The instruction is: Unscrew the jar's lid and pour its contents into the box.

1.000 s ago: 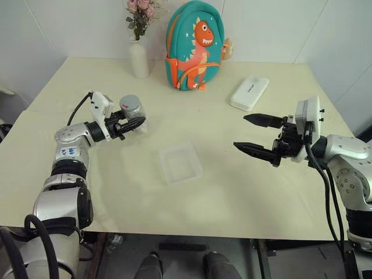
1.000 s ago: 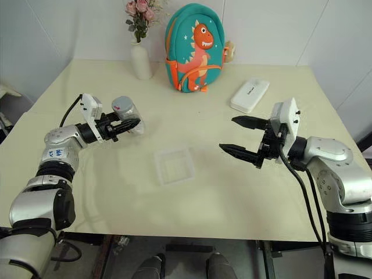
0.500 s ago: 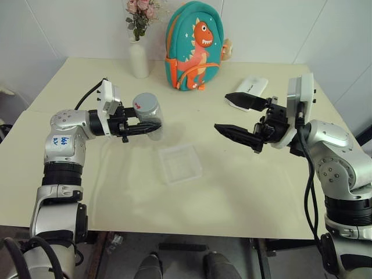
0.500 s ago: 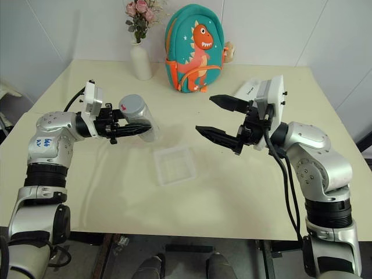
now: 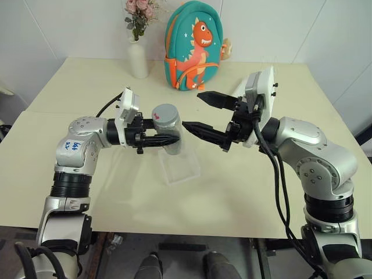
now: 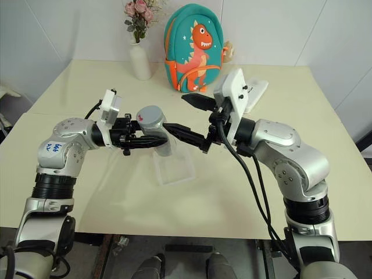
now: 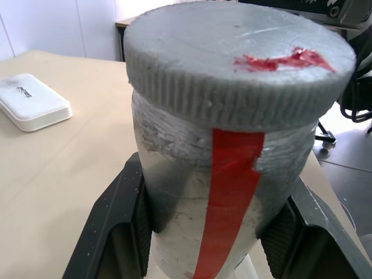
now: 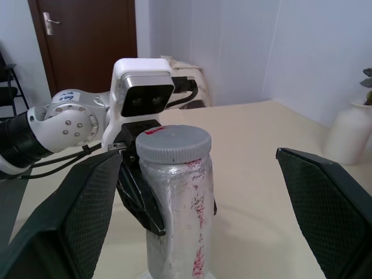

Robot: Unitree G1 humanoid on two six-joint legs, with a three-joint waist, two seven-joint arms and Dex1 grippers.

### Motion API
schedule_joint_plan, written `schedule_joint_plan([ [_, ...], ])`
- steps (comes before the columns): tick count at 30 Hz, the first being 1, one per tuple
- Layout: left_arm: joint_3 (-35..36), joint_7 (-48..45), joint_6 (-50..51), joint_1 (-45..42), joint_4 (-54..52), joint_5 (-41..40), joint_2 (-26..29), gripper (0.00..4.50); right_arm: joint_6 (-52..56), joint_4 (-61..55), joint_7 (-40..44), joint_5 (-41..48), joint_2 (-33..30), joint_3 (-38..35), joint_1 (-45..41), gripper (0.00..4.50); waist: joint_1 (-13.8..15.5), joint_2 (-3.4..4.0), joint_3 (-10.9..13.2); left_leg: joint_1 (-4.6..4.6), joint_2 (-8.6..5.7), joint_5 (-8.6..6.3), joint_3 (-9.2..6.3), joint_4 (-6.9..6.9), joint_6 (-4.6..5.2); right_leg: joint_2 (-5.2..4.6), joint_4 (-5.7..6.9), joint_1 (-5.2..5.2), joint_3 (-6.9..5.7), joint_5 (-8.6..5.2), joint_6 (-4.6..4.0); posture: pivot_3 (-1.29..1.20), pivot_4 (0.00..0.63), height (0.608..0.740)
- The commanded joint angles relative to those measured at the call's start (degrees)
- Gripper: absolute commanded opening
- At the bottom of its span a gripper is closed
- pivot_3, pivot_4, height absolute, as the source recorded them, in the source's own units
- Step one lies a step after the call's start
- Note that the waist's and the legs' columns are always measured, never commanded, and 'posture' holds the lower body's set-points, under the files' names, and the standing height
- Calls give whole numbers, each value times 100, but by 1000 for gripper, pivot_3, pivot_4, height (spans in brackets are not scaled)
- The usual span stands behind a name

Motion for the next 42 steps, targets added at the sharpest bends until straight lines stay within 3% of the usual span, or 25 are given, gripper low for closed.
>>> schedule_joint_plan([
  [1,-50,30,-82,-28,-253,-28,64,1988,128,-297,-234,43,173,120,-198,4500,-11,0,0,0,0,0,0,-2,0,0,-2,0,0,0,0,0,150,740],
  [8,-429,-120,116,17,-480,100,401,1988,503,-275,-636,27,541,322,-418,4500,-9,0,0,-2,0,0,0,-9,0,-1,-7,-5,0,-1,-1,0,150,740],
  [16,-553,4,-174,-33,-447,307,498,1988,735,-255,-669,-351,444,751,-587,4500,-12,1,0,-1,0,0,0,-13,0,0,-8,-5,0,-1,-2,0,150,740],
  [42,-412,794,152,-80,-565,204,252,1988,1014,-389,-2069,-1352,1632,958,-278,4500,-14,1,0,-6,0,0,0,-19,0,-1,-12,-12,0,-2,-3,0,150,740],
])
